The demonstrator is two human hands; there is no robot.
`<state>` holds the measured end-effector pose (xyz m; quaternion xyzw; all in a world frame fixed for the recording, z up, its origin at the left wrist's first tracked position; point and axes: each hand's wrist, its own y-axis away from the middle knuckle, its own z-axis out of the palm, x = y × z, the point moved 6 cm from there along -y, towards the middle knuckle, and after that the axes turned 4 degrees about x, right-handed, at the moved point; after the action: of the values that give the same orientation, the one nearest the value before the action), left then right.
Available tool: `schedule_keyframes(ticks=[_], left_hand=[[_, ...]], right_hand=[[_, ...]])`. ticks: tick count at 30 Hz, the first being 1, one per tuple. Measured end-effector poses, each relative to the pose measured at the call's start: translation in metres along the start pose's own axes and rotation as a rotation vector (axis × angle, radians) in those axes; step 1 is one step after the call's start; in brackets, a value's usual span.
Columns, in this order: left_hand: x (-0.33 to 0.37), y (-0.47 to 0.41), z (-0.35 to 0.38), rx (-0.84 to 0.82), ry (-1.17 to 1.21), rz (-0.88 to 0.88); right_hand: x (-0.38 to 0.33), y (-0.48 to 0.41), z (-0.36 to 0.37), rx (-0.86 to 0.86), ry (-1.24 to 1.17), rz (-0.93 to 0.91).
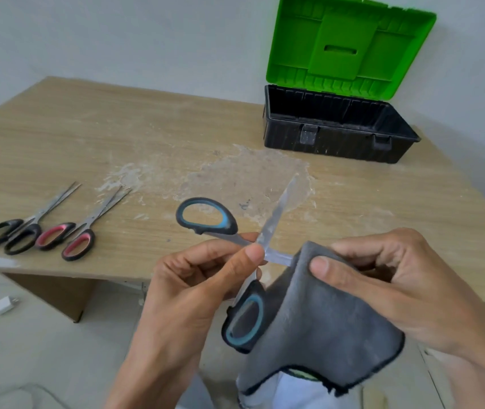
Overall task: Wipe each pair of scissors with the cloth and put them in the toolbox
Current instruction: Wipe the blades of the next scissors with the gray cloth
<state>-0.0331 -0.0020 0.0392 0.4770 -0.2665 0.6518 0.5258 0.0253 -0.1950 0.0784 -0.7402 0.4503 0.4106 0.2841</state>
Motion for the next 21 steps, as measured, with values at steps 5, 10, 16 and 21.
schedule_keyframes(ticks=[5, 10, 16, 21], left_hand=[[0.004, -0.001, 0.006, -0.003, -0.022, 0.026], [0.008, 0.000, 0.000, 0.052, 0.003, 0.021], [0.006, -0.001, -0.009, 0.081, 0.015, -0.028], [0.004, 0.000, 0.000, 0.024, -0.028, 0.035]], right_hand=[[0.000, -0.002, 0.001, 0.016, -0.008, -0.032], [-0.006, -0.009, 0.012, -0.017, -0.012, -0.076], [0.006, -0.004, -0.006, 0.045, -0.042, 0.017], [-0.007, -0.001, -0.015, 0.127, -0.130, -0.001]])
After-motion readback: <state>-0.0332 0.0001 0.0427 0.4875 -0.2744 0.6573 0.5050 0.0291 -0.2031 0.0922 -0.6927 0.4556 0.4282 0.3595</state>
